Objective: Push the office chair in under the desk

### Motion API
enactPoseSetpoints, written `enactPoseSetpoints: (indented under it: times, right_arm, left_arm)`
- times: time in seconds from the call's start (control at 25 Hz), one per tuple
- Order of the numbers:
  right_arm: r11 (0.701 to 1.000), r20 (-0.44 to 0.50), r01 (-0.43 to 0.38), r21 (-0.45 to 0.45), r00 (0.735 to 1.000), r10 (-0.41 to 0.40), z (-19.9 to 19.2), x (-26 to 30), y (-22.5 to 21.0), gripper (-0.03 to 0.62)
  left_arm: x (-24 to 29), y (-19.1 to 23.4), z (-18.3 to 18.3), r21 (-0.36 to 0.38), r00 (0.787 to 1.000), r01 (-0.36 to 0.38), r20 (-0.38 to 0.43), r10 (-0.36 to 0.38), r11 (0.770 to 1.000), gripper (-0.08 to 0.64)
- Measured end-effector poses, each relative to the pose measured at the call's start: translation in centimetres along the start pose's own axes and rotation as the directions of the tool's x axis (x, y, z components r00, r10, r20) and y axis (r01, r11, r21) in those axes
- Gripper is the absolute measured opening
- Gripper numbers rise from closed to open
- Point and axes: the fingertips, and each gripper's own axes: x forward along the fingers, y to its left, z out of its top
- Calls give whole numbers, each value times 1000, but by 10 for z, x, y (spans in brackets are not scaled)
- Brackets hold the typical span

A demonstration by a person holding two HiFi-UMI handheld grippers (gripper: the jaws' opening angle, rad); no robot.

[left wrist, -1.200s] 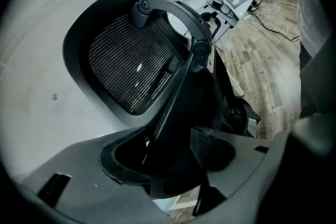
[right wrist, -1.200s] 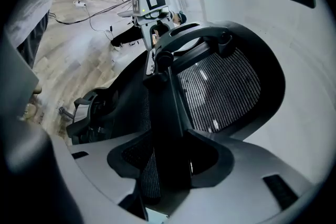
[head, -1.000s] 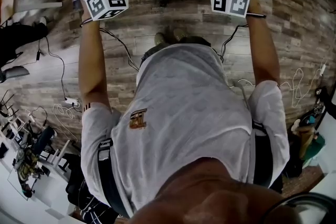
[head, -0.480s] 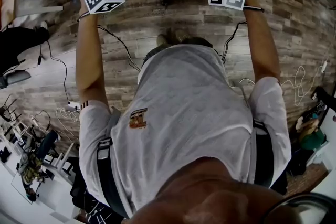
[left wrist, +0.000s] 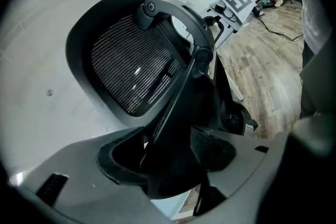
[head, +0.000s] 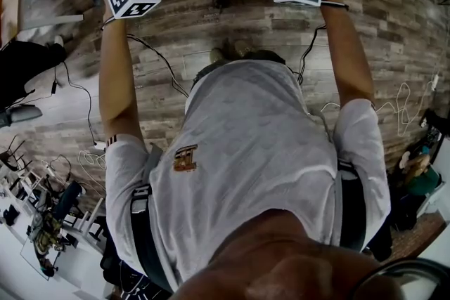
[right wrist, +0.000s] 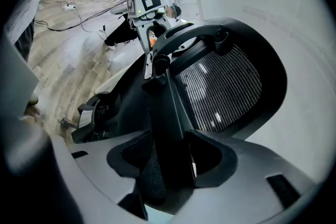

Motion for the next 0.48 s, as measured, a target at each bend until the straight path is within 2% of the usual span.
enactPoseSetpoints:
  times: [0.24, 0.36, 0.48]
  right_arm:
    - [1000, 2, -12, 27, 1000, 12, 9, -8, -2, 221]
    - [997, 10, -13, 77, 1000, 12, 18, -21, -8, 221]
    - [985, 40, -23, 168, 999, 17, 30, -37, -15, 221]
  left_arm:
    - [-17, 0, 12, -25, 998, -6, 57, 8, 1000, 282]
    - [-34, 0, 21, -48, 996, -9, 86, 14, 999, 282]
    - [-54, -1, 34, -123, 990, 2, 142, 16, 992, 282]
